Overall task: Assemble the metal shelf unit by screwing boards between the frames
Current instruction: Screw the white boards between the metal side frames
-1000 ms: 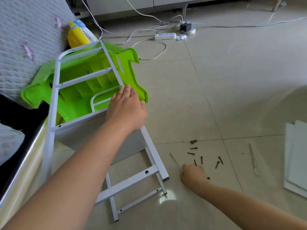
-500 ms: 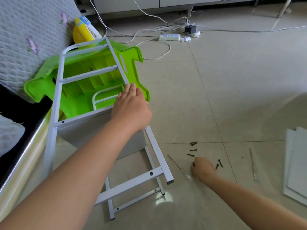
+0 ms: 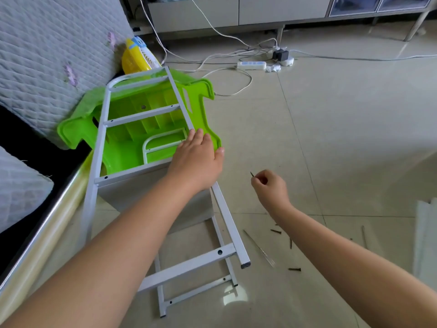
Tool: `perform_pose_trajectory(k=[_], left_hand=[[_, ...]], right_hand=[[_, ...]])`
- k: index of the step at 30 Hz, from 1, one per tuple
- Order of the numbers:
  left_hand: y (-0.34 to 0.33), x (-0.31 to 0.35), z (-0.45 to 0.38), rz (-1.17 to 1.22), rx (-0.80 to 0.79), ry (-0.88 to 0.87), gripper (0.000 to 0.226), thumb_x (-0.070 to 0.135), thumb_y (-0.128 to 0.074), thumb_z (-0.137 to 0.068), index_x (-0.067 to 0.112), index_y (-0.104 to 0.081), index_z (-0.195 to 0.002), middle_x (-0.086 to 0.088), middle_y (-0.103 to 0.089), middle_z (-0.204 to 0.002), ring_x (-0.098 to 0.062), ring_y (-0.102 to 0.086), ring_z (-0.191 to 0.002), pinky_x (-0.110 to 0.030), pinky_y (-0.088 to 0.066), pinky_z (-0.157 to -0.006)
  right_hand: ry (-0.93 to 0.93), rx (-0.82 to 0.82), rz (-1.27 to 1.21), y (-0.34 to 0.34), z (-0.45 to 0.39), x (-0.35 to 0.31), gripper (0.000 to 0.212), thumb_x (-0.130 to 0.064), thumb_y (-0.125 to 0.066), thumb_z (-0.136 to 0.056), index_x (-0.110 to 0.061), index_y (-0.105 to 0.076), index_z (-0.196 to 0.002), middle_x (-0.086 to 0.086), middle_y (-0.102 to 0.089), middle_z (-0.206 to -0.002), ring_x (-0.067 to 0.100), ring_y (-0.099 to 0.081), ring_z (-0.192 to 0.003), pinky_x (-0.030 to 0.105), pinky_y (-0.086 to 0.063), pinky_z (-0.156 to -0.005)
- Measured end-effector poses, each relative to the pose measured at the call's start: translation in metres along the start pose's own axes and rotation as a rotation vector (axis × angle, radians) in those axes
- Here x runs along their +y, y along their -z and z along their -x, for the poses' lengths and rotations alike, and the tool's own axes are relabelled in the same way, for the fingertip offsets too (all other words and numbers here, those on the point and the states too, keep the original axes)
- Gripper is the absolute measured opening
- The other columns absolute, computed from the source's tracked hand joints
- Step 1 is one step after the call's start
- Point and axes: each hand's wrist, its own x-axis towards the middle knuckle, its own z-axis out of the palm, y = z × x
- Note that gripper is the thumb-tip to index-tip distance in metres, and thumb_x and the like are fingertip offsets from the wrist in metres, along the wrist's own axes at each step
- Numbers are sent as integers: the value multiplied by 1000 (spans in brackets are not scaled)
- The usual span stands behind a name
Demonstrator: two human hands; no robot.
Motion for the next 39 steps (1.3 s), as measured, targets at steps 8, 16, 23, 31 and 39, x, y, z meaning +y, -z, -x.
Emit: perform_pose_trajectory(k=[8, 16, 23, 31, 39], left_hand=[[14, -59, 29, 56, -13, 53, 57, 31, -32, -99, 2, -18, -145, -12, -9, -156, -20, -4, -145, -29, -9, -115], [32, -124, 56, -111, 261, 169, 53, 17, -56, -89, 21, -40, -139, -13, -32, -142, -31, -29, -129, -38, -32, -104], [29, -146, 55, -43, 203, 311, 34, 10, -52, -90, 27, -64, -117, -12, -44, -110, -35, -52, -105, -36, -44, -87], [32, -148, 49, -107, 163, 286, 27, 10, -51, -91, 12, -62, -116, -9, -39, -102, -30, -54, -89, -34, -42, -72], [28, -143, 55, -168, 162, 256, 18, 3, -43, -91, 1, -58, -99, -13, -38, -116, -27, -43, -71, -35, -37, -62]], right_hand=[[438, -130, -120, 10, 27, -129, 28, -7, -54, -87, -25, -49, -66, 2, -53, -65, 20, -50, -66, 33, -41, -64], [666, -180, 434, -41, 33, -162, 17, -12, -42, -93, -1, -53, -100, 17, -65, -99, 34, -56, -93, 40, -45, -80], [674, -122, 737, -52, 33, -163, 16, -15, -35, -96, -5, -46, -103, 17, -59, -103, 36, -52, -97, 38, -36, -85], [761, -261, 805, -72, 32, -174, 21, -18, -40, -95, -4, -54, -102, 15, -61, -103, 34, -54, -96, 35, -42, -76], [789, -320, 709, -87, 26, -170, 20, -18, -42, -95, -3, -56, -99, 19, -64, -94, 35, -56, -89, 35, -42, -69]])
